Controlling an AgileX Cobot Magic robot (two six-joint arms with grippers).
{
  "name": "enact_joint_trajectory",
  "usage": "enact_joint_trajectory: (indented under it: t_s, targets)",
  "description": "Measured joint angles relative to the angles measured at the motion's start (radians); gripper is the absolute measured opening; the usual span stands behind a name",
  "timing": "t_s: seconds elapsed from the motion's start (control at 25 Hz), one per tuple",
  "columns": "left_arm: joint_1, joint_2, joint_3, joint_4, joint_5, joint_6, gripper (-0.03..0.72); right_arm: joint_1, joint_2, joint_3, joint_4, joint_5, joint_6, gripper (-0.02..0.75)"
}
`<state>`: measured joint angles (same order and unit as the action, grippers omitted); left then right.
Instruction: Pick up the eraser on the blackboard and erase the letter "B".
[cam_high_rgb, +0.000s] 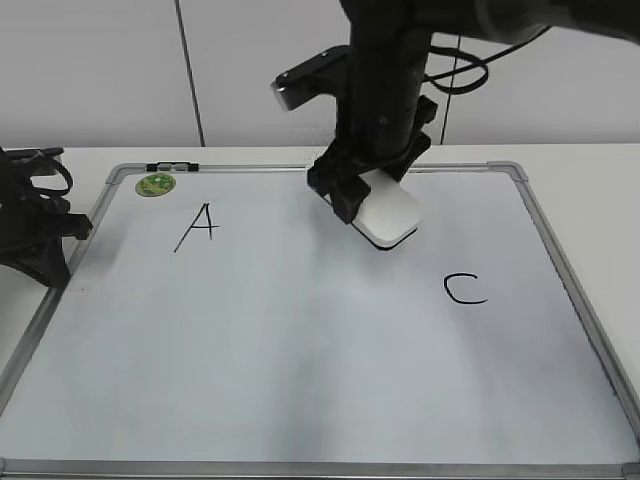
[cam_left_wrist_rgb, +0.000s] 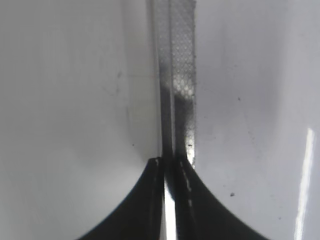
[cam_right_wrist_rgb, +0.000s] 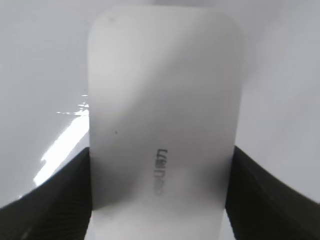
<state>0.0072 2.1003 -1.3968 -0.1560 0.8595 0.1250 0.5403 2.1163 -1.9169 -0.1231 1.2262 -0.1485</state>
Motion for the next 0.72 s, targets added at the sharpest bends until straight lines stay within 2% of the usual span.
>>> enact_joint_trajectory:
  t_s: [0.28,0.52,0.72]
  targets:
    - [0.000,0.000,0.000,0.000,0.000,0.000,0.011,-0.197,-0.093,0.049,0.059,0.002,0.021,0.553]
    - [0.000,0.000,0.000,0.000,0.000,0.000,0.011,-0.381,-0.180,0.184,0.132,0.002,0.049,0.552]
    - [0.000,0.000,0.000,0.000,0.000,0.000,0.011,-0.443,-0.241,0.342,0.139,-0.051,0.077,0.552]
